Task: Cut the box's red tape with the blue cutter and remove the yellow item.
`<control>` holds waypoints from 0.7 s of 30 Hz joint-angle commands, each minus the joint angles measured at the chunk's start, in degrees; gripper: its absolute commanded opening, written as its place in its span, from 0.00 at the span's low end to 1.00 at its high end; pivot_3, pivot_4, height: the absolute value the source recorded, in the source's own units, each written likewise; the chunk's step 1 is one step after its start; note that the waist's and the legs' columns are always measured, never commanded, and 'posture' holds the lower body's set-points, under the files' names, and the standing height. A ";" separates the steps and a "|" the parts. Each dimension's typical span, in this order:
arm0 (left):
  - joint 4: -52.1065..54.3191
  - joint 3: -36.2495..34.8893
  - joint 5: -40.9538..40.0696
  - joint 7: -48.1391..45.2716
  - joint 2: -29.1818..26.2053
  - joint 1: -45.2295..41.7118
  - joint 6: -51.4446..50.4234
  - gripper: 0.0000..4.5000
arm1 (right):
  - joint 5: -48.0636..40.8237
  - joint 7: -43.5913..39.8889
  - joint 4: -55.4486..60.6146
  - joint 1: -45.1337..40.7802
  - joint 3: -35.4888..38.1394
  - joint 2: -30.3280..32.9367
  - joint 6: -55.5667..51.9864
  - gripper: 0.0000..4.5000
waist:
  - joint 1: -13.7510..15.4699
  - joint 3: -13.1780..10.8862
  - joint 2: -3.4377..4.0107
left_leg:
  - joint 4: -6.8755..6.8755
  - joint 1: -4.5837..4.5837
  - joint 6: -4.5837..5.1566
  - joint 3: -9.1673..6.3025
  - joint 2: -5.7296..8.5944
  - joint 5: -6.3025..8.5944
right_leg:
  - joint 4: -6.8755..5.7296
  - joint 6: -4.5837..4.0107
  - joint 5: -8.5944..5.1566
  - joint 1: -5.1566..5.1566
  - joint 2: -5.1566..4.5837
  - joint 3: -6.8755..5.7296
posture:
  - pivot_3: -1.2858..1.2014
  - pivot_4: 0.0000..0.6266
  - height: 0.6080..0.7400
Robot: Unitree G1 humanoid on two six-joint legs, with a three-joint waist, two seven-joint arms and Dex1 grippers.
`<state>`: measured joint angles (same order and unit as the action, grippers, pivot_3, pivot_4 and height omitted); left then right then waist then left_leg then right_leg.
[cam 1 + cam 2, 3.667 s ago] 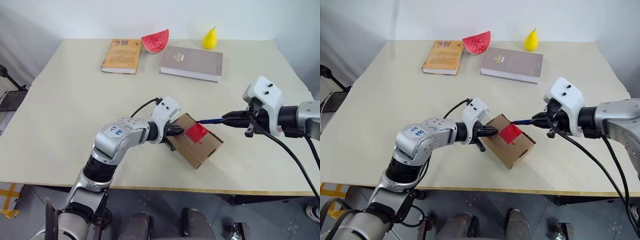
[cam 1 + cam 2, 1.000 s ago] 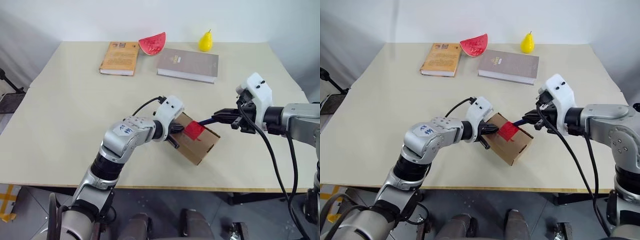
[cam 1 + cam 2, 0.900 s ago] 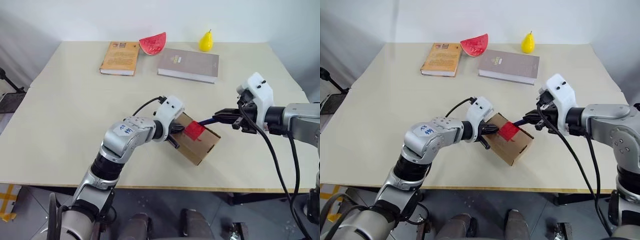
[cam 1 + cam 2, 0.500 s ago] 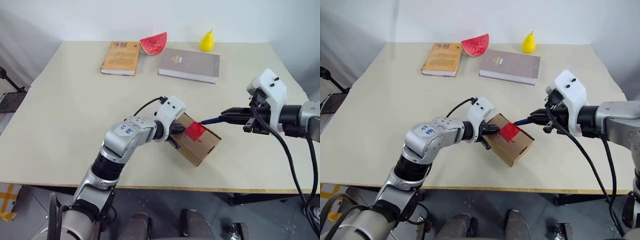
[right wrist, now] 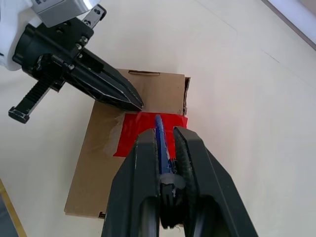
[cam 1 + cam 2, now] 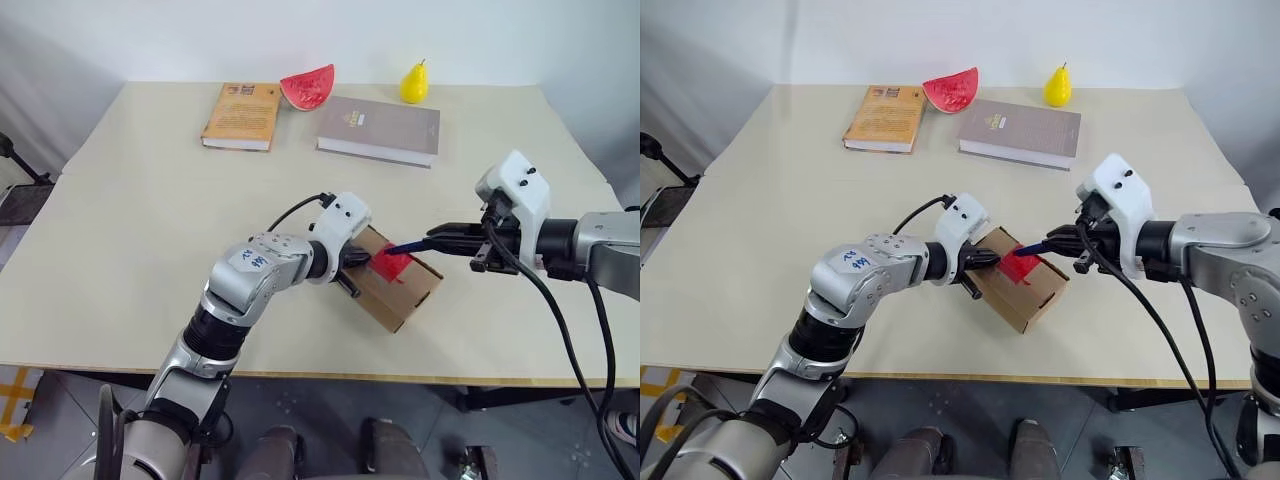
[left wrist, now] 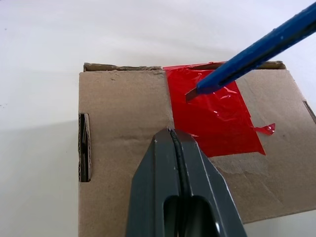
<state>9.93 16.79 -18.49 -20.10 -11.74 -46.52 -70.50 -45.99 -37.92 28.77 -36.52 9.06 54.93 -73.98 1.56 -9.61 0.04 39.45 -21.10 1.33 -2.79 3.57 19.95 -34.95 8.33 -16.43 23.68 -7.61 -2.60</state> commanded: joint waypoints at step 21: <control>-2.43 2.51 1.62 0.22 -0.80 1.45 -1.08 0.01 | 8.63 7.93 -7.98 16.30 14.61 -5.73 13.14 0.03 | 0.10 0.01 -0.06 | -0.02 0.01 0.00 -0.06 -0.01 0.00 | 0.06 0.00 0.00 -0.08 0.00 0.03 | 0.52 0.24 1.00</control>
<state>10.00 17.76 -18.33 -20.20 -11.79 -46.60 -69.88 -38.28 -31.43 21.49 -21.54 20.78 50.56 -63.31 1.65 -9.59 -0.01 39.42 -21.10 1.33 -2.87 3.55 19.95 -34.98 8.33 -16.42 23.59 -7.60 -2.57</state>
